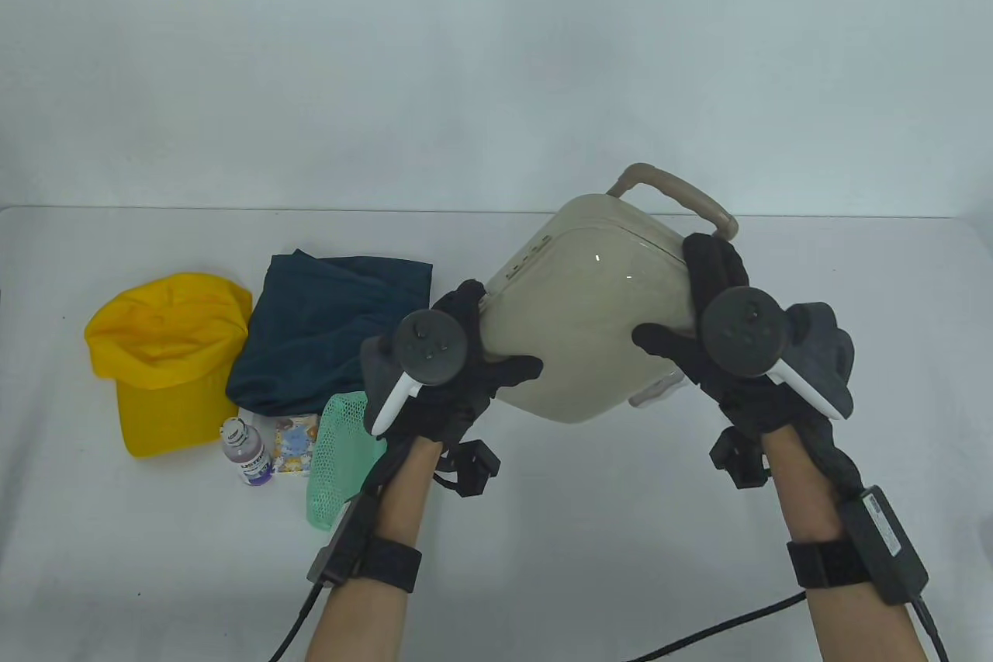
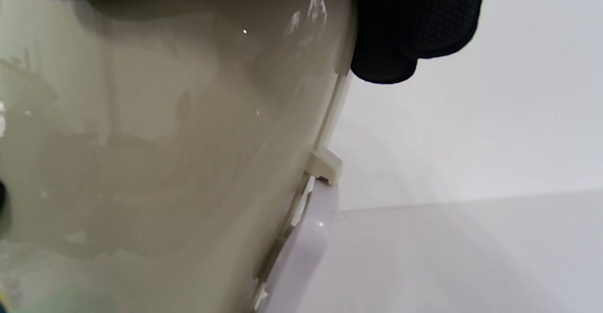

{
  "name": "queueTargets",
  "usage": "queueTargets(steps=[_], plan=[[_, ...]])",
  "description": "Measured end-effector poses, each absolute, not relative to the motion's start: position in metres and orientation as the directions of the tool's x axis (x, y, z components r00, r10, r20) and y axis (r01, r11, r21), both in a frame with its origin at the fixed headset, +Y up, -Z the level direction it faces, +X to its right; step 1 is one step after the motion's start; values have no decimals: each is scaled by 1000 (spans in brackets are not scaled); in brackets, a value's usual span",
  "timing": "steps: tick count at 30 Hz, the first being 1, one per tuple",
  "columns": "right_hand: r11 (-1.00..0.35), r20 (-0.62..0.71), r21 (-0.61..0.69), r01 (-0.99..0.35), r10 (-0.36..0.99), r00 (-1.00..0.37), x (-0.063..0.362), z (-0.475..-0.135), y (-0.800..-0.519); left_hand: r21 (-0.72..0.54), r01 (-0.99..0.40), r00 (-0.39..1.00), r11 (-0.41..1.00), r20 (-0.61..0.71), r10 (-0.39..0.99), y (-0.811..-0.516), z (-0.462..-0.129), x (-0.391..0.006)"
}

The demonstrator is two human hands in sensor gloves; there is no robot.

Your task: Pack suitcase

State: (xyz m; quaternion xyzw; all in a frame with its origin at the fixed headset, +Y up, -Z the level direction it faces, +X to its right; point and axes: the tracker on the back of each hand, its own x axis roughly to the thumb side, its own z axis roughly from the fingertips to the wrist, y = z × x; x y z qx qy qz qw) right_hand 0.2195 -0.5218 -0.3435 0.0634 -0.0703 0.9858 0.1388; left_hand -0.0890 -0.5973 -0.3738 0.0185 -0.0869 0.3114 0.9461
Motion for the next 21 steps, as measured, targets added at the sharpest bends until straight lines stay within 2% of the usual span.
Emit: queueTargets(steps=[5,10,15,21], plan=[[-840,72,-76,-538,533,-843,253,-335,-569,7,-441,867,897,261,424,-560,-380,-69],[-681,-29,37,-731,731,-682,271,-334,-630,-25,-274,920,961,285,270,-549,-397,-40],[-602,-119,118,-789,781,-614,274,-333,-669,-86,-201,936,976,276,217,-562,-416,-19],[-596,-206,195,-779,751,-627,273,-336,-694,-196,-155,950,968,240,201,-591,-443,-6]])
